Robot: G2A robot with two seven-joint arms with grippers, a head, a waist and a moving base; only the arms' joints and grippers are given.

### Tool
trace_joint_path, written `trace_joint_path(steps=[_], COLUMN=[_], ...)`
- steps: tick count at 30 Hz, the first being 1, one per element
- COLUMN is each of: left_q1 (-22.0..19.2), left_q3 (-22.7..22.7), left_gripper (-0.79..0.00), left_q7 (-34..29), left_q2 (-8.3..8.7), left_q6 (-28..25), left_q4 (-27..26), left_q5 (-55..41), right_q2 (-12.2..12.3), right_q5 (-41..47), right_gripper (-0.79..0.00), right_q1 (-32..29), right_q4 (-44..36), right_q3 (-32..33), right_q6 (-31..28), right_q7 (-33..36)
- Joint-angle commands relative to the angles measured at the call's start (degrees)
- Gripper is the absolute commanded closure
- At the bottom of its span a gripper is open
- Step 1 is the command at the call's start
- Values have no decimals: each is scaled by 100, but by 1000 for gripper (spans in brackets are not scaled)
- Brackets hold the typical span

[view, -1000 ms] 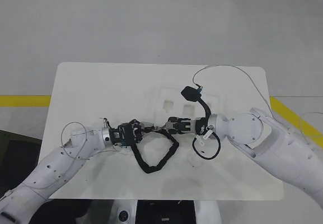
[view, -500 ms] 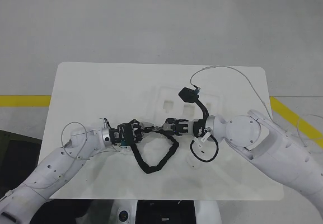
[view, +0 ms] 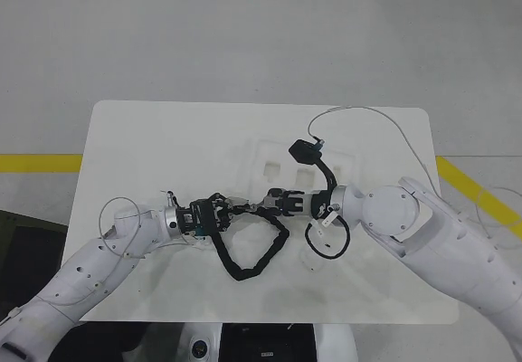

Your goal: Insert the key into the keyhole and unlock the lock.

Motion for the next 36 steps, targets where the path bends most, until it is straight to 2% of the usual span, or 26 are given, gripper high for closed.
trace_joint_path(steps=[1,20,24,36], left_q1=[0,0,118,301], left_q3=[0,0,-86,-320], left_gripper=[0,0,0,0], left_q7=[0,0,-156,-50], left_q2=[0,0,-13,-53], left_q6=[0,0,73,-27], left_q4=[0,0,-86,-72], left_q5=[0,0,-140,-408], right_q2=[-15,-172,-207,-302], right_q5=[-30,-336,-390,-507], right_gripper=[0,0,0,0], right_q1=[-23,-197,-213,-314], right_q4=[6,23,26,41], right_q3=[22,173,202,308], right_q6=[-11,93,107,132], right_q7=[-1,157,193,203])
